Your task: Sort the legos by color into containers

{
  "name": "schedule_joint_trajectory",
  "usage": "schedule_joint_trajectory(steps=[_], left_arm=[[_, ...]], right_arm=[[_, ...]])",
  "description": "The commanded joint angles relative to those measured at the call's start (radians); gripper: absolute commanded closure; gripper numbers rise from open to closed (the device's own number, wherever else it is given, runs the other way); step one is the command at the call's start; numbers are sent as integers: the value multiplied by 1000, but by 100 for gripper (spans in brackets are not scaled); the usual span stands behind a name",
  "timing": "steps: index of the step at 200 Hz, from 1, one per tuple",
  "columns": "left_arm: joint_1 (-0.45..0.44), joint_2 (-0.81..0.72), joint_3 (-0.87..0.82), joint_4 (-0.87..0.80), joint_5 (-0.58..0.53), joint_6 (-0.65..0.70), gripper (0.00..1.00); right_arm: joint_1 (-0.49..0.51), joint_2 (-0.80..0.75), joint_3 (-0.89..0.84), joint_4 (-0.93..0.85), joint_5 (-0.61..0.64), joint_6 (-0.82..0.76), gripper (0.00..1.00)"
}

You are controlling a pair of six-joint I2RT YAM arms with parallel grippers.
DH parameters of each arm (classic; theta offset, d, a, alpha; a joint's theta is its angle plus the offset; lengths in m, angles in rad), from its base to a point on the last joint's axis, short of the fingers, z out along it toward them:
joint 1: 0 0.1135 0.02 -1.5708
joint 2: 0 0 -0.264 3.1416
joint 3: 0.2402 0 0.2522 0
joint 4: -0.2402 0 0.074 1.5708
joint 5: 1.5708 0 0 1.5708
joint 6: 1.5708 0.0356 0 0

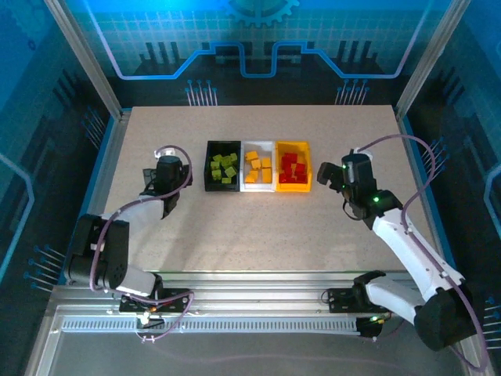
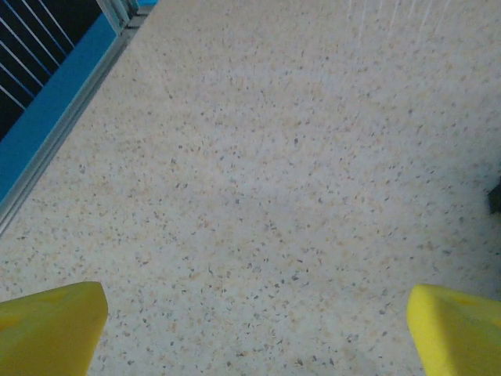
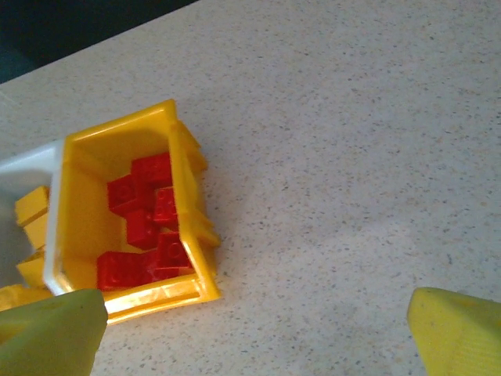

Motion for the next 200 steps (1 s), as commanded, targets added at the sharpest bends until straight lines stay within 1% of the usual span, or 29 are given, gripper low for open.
schedule_joint_trajectory(steps=[1, 12, 17, 29, 37, 46, 55, 68, 73, 77, 80, 93, 110, 118, 144, 155, 166, 181, 196, 200], left_arm=[[29, 32, -24, 145, -6, 9, 1], [30, 39, -82, 276, 40, 19, 1], [30, 42, -103, 309, 54, 20, 1], [30, 66, -162, 449, 69, 42, 1], [33, 47, -180, 442, 102, 32, 1], [44, 49, -203, 493, 133, 33, 1], [60, 40, -212, 490, 180, 24, 1], [77, 41, -257, 570, 245, 22, 1], [80, 56, -289, 635, 261, 20, 1], [81, 93, -321, 757, 268, 40, 1], [80, 109, -337, 808, 268, 47, 1], [80, 68, -313, 677, 249, 18, 1], [82, 82, -297, 674, 240, 19, 1], [82, 85, -298, 682, 239, 20, 1], [82, 84, -298, 681, 240, 21, 1], [81, 85, -299, 683, 241, 25, 1], [81, 84, -298, 682, 241, 25, 1], [80, 84, -298, 682, 242, 25, 1], [80, 84, -298, 682, 242, 26, 1], [80, 84, -298, 682, 241, 26, 1]], right_arm=[[-34, 8, 27, -45, -6, -13, 0], [-51, -8, 16, -13, -21, -24, 0], [-58, -19, 2, 10, -28, -34, 0], [-68, -48, -40, 86, -59, -100, 0], [-71, -65, -69, 134, -60, -141, 0], [-78, -78, -95, 179, -48, -169, 0], [-89, -82, -113, 219, -35, -206, 0], [-101, -81, -129, 265, 13, -261, 0], [-107, -78, -136, 291, 28, -289, 0], [-113, -75, -143, 313, 38, -313, 0], [-117, -73, -148, 329, 45, -331, 0], [-138, -55, -185, 421, 46, -411, 0], [-168, -1, -256, 588, 36, -498, 0], [-187, 38, -288, 659, 4, -527, 0], [-234, 165, -366, 879, -90, -522, 0], [-238, 208, -384, 936, -103, -526, 0], [-249, 247, -392, 967, -154, -525, 0], [-247, 318, -413, 1047, -170, -531, 0], [-235, 391, -435, 1156, -160, -542, 0], [-226, 400, -430, 1152, -167, -553, 0]])
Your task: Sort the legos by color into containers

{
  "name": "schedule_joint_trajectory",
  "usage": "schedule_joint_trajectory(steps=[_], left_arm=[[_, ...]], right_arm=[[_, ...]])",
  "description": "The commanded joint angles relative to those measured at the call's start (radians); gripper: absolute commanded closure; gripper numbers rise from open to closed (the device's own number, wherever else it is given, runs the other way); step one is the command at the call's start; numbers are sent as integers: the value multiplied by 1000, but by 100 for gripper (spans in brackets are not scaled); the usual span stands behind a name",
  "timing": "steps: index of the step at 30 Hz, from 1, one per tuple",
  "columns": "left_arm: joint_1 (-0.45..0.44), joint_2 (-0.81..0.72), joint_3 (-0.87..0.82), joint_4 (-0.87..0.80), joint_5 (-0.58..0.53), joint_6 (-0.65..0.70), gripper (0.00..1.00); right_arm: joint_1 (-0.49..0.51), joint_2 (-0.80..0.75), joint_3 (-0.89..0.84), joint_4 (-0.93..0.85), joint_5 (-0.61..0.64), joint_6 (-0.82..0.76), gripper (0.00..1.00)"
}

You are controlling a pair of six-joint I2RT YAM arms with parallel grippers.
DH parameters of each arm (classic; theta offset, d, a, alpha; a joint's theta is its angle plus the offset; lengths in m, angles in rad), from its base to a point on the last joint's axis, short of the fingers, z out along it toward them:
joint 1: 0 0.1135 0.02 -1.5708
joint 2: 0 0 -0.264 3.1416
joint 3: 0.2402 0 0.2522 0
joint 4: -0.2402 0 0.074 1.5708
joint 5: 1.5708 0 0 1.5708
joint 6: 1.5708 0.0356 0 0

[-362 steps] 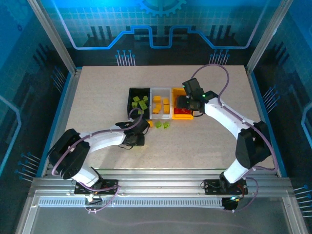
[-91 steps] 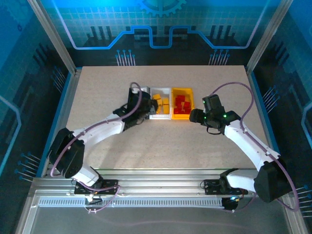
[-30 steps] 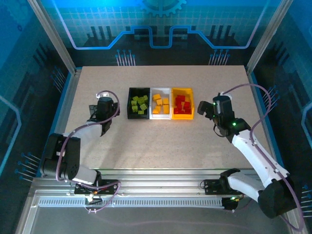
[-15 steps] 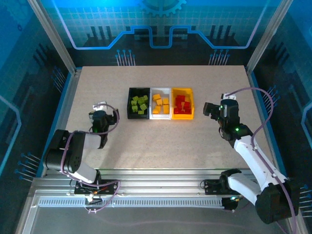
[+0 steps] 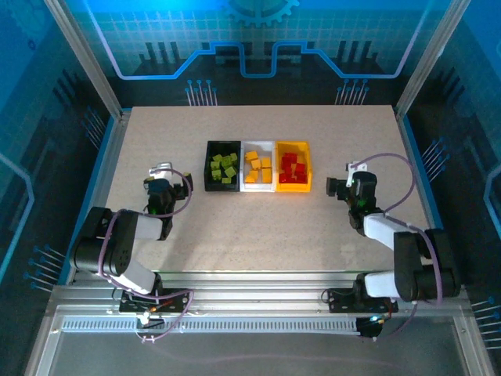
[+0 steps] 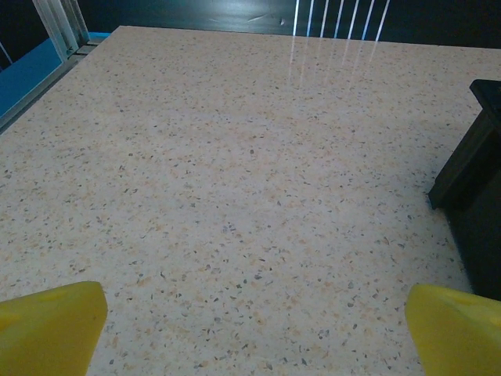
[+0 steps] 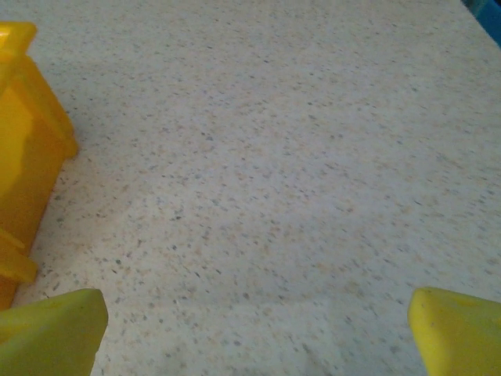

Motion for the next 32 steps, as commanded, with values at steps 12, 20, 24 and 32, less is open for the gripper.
schedule_joint_trajectory(steps=[12, 20, 24, 32], left_arm=[[8, 7, 12, 36, 18, 4, 1], [8, 6, 13, 36, 19, 4, 1], [8, 7, 14, 35, 19, 4, 1], [8, 7, 14, 33, 19, 4, 1]], right_arm=[[30, 126, -24, 282, -50, -86, 0], [31, 126, -23, 282, -50, -87, 0], [32, 126, -22, 282, -51, -87, 0], [31, 126, -22, 282, -51, -87, 0]])
